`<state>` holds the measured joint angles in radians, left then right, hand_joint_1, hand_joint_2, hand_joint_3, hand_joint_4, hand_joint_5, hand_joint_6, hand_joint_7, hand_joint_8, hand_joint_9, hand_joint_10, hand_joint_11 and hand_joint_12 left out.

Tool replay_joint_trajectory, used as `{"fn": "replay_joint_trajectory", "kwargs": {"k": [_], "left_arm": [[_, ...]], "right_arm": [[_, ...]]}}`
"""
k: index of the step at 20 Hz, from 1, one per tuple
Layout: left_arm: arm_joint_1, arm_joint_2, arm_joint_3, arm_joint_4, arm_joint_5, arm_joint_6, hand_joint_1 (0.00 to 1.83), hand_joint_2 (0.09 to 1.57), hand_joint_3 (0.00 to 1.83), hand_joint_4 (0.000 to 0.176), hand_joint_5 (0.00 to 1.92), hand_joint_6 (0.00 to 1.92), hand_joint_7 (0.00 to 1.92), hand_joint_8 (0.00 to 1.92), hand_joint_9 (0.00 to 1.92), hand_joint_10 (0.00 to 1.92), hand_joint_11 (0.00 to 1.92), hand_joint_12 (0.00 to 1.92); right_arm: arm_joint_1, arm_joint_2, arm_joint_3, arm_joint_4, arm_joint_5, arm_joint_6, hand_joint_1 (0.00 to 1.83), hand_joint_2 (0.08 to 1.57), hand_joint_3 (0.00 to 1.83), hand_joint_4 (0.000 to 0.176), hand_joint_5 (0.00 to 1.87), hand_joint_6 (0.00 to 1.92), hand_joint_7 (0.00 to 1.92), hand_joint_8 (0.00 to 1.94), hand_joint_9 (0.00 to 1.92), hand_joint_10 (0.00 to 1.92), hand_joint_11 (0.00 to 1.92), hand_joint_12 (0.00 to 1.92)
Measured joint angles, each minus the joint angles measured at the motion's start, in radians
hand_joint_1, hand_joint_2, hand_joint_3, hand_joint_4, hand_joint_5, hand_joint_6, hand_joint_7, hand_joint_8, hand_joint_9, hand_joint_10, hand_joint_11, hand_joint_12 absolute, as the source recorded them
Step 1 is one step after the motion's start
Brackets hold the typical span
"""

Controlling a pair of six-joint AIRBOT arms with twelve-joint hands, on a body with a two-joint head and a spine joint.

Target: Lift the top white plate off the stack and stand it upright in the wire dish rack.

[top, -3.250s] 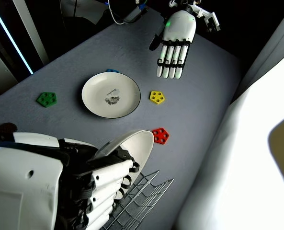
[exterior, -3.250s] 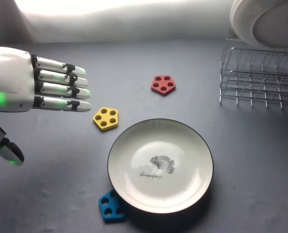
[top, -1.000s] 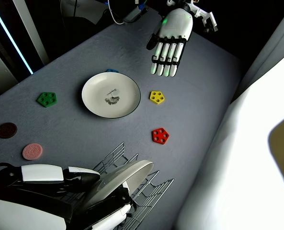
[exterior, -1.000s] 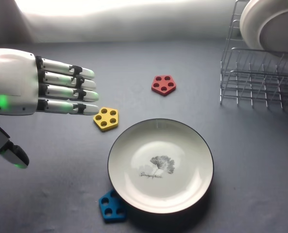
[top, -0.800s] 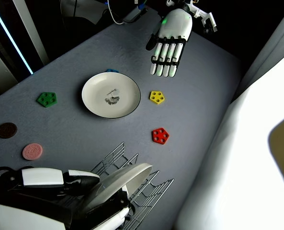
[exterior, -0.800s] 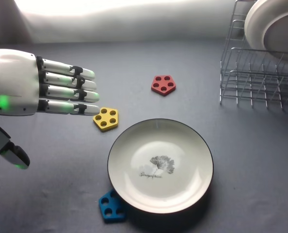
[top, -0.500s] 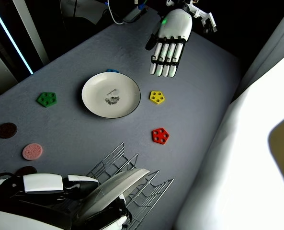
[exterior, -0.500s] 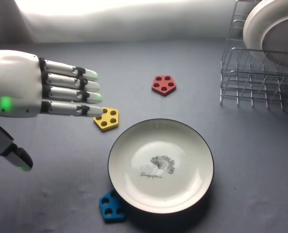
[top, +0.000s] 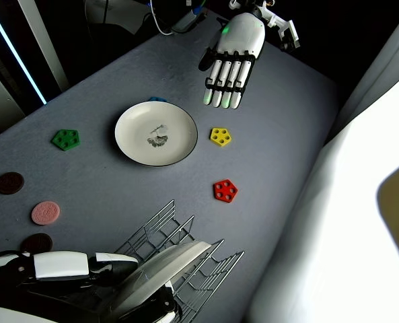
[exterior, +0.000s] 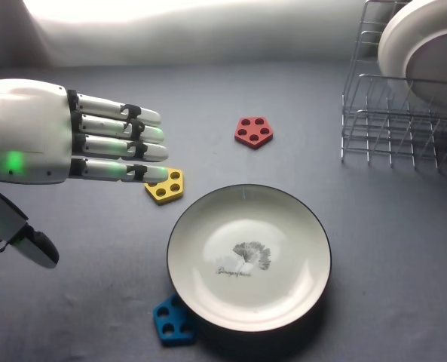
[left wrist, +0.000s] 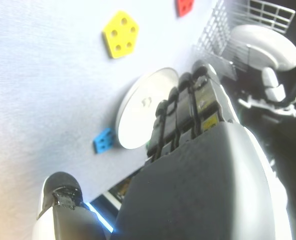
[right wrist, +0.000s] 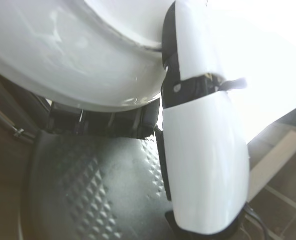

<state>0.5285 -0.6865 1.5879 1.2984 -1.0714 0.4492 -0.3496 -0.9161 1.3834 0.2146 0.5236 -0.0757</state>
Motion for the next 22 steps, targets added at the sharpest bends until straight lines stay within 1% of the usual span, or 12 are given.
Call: {"fn": "replay_joint_trajectory", "kwargs": {"k": [1,2,4,5,6,9,10,11,12,13,17,22], "left_arm": [[0.0,-0.002,0.0,-0.001,-0.004,0.0,0.18,0.9,0.0,0.0,0.01,0.0,0.03,0.0,0.04,0.0,0.06,0.0],[0.0,-0.002,0.0,-0.001,-0.006,0.0,0.16,0.89,0.0,0.0,0.01,0.0,0.03,0.0,0.05,0.0,0.07,0.0],[0.0,-0.002,0.0,-0.011,-0.008,0.0,0.17,0.89,0.0,0.0,0.01,0.0,0.02,0.0,0.02,0.0,0.04,0.0],[0.0,-0.002,0.0,-0.015,-0.007,0.0,0.17,0.89,0.0,0.0,0.01,0.01,0.02,0.0,0.03,0.0,0.05,0.01],[0.0,-0.002,0.0,-0.016,-0.008,0.0,0.17,0.89,0.0,0.0,0.01,0.0,0.02,0.0,0.03,0.01,0.05,0.01],[0.0,-0.002,0.0,-0.016,-0.014,0.0,0.18,0.89,0.0,0.0,0.03,0.01,0.04,0.01,0.05,0.01,0.07,0.01],[0.0,-0.002,0.0,-0.016,-0.016,0.0,0.18,0.89,0.0,0.0,0.02,0.0,0.04,0.01,0.05,0.01,0.06,0.01],[0.0,-0.002,0.0,-0.016,-0.018,0.0,0.17,0.89,0.0,0.0,0.0,0.0,0.02,0.0,0.03,0.0,0.05,0.01],[0.0,-0.002,0.0,-0.016,-0.02,0.0,0.17,0.89,0.0,0.0,0.0,0.0,0.01,0.0,0.03,0.0,0.04,0.0],[0.0,-0.002,0.0,-0.016,-0.021,0.0,0.18,0.88,0.0,0.0,0.0,0.0,0.01,0.0,0.03,0.0,0.05,0.01],[0.0,-0.002,0.0,-0.016,-0.022,0.002,0.18,0.89,0.0,0.0,0.0,0.0,0.02,0.0,0.04,0.0,0.05,0.01],[0.0,-0.002,0.0,-0.016,-0.025,0.003,0.18,0.88,0.0,0.0,0.01,0.0,0.03,0.0,0.04,0.0,0.07,0.01]], "right_arm": [[0.0,-0.001,0.0,0.002,-0.001,0.0,1.42,1.04,0.01,0.0,0.79,0.14,0.9,0.33,1.06,0.29,1.03,0.69],[0.0,-0.001,0.001,0.002,-0.001,-0.001,1.36,1.05,0.0,0.0,0.8,0.04,0.92,0.11,1.05,0.1,1.05,0.45],[-0.01,-0.001,0.002,0.008,0.004,0.002,1.33,1.07,0.0,0.0,0.86,0.0,0.97,0.01,1.09,0.0,1.13,0.22],[-0.011,-0.001,0.003,0.007,0.005,0.004,1.2,1.15,0.0,0.0,0.92,0.83,1.0,0.0,1.1,0.0,1.17,0.13],[-0.013,-0.002,0.005,0.01,0.011,0.01,1.16,1.16,0.0,0.0,0.89,1.06,1.0,0.0,1.1,0.0,1.19,0.09],[-0.017,-0.005,0.013,0.018,0.026,0.014,1.15,1.15,0.0,0.0,0.89,1.1,0.98,0.0,1.08,0.0,1.17,0.06],[-0.017,-0.005,0.014,0.021,0.029,0.014,1.15,1.14,0.0,0.0,0.91,1.07,0.98,0.0,1.08,0.0,1.17,0.05],[-0.017,-0.005,0.014,0.02,0.033,0.014,1.24,1.06,0.0,0.0,0.8,0.42,0.94,0.01,1.04,0.0,1.14,0.04],[-0.018,-0.007,0.014,0.021,0.04,0.014,1.25,1.04,0.0,0.0,0.82,0.14,0.93,0.0,1.02,0.01,1.13,0.03],[-0.018,-0.009,0.015,0.02,0.048,0.014,1.21,1.01,0.0,0.0,0.82,0.04,0.92,0.0,1.02,0.0,1.14,0.03],[-0.029,-0.021,0.018,0.006,0.059,0.011,1.08,1.0,0.0,0.0,0.69,0.0,0.8,0.0,0.89,0.0,1.07,0.0],[-0.043,-0.038,0.039,0.002,0.105,-0.003,0.97,1.0,0.0,0.0,0.65,0.0,0.71,0.0,0.77,0.0,0.92,0.0]]}}
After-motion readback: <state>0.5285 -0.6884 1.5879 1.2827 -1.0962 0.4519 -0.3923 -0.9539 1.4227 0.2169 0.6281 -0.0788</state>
